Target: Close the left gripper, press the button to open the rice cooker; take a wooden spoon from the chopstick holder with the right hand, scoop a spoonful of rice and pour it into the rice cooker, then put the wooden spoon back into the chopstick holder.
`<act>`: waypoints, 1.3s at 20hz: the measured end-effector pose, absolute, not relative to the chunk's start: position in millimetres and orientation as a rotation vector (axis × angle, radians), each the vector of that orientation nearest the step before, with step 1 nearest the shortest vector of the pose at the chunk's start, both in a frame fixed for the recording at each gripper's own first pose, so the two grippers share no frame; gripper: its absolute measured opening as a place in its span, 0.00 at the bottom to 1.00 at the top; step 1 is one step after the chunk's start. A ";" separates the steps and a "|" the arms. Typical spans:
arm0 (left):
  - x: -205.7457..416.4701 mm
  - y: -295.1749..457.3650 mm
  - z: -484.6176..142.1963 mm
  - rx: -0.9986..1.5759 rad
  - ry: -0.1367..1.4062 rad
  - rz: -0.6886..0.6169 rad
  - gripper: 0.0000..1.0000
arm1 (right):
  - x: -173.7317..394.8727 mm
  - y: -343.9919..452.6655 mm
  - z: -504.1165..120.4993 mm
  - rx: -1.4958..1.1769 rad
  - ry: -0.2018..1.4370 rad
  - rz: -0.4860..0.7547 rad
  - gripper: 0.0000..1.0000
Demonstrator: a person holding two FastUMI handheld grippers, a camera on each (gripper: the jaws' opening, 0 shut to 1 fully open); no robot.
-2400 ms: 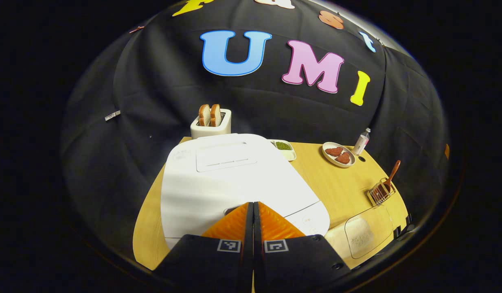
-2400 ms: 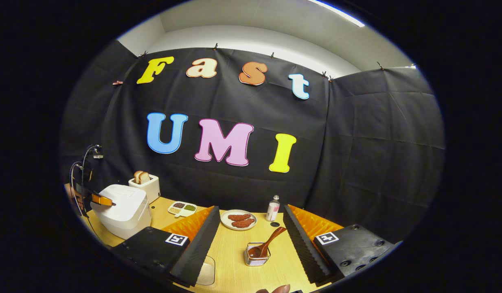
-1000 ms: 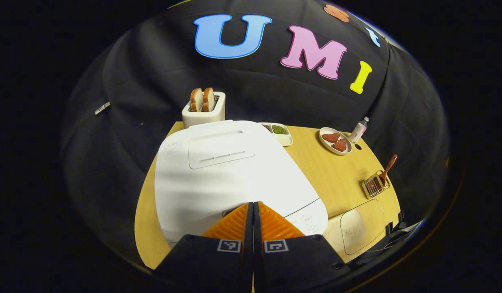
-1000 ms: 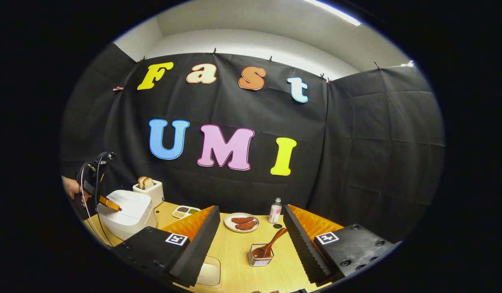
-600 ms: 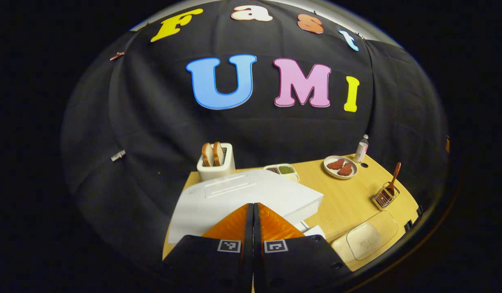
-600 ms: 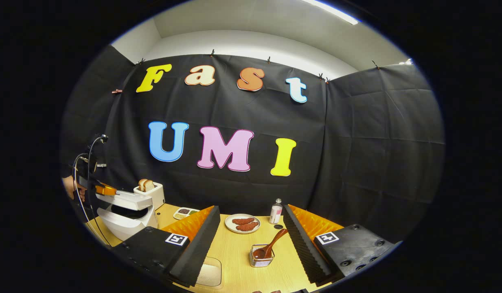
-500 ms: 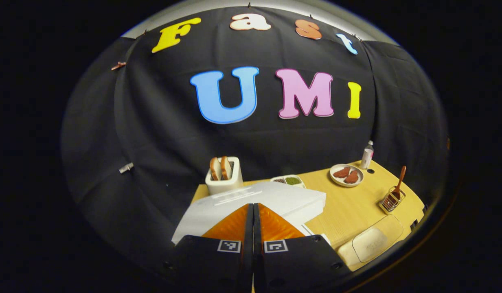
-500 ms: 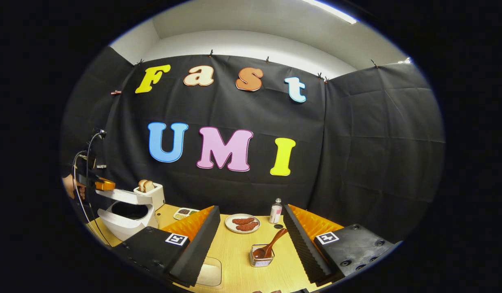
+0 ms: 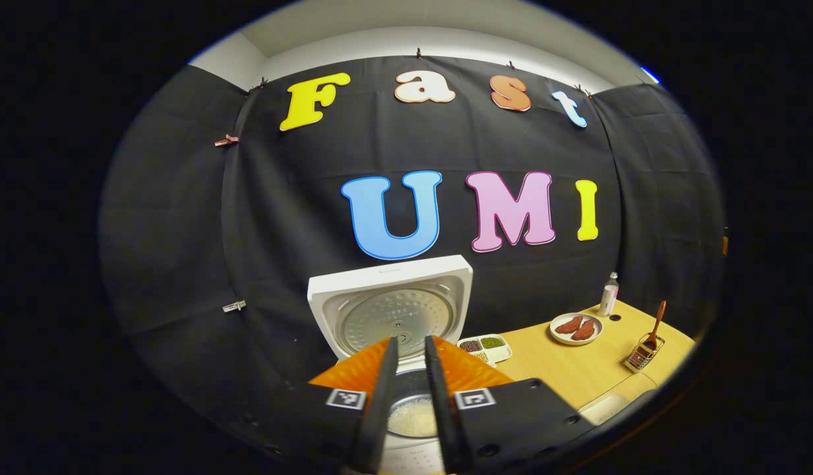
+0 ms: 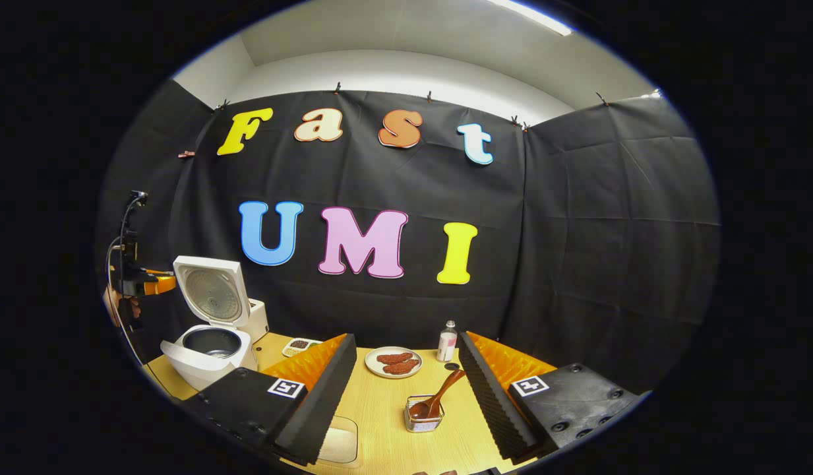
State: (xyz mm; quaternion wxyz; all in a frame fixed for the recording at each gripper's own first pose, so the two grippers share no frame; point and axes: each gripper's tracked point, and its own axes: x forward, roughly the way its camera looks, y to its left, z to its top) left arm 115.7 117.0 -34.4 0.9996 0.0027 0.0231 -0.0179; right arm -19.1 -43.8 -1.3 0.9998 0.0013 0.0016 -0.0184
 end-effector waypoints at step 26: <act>9.5 -1.9 -63.1 -0.091 0.066 -0.007 0.96 | 86.2 -121.6 -169.3 0.113 0.258 0.047 0.98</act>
